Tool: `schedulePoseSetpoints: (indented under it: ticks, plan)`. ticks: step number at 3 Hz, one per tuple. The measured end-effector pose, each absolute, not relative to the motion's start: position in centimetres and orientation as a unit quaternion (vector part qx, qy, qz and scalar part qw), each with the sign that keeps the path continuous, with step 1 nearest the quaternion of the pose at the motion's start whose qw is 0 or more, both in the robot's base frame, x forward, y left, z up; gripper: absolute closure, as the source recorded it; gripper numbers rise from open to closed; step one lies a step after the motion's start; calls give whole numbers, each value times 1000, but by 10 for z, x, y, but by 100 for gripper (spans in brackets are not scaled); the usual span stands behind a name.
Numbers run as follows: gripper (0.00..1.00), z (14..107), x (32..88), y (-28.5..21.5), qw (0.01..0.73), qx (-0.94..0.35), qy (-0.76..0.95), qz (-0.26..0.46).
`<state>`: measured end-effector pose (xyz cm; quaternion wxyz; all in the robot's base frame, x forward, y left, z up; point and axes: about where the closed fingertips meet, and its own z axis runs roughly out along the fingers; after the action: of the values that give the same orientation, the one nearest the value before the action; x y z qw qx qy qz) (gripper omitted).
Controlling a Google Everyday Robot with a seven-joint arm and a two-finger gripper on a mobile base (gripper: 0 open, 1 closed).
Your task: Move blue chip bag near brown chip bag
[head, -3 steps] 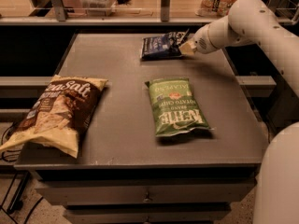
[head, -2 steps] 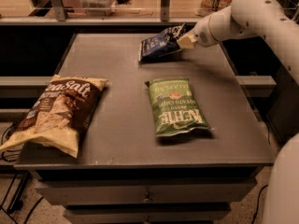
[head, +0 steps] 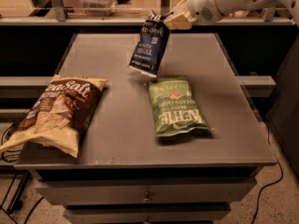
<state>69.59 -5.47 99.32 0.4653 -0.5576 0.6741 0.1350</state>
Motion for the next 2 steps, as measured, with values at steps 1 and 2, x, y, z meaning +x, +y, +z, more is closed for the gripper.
schedulePoseSetpoints:
  ticks: [1,2]
  plan:
    - [100,988,695,-55,460,-563,674,135]
    - [100,977,691,-43,447,-568,673,155]
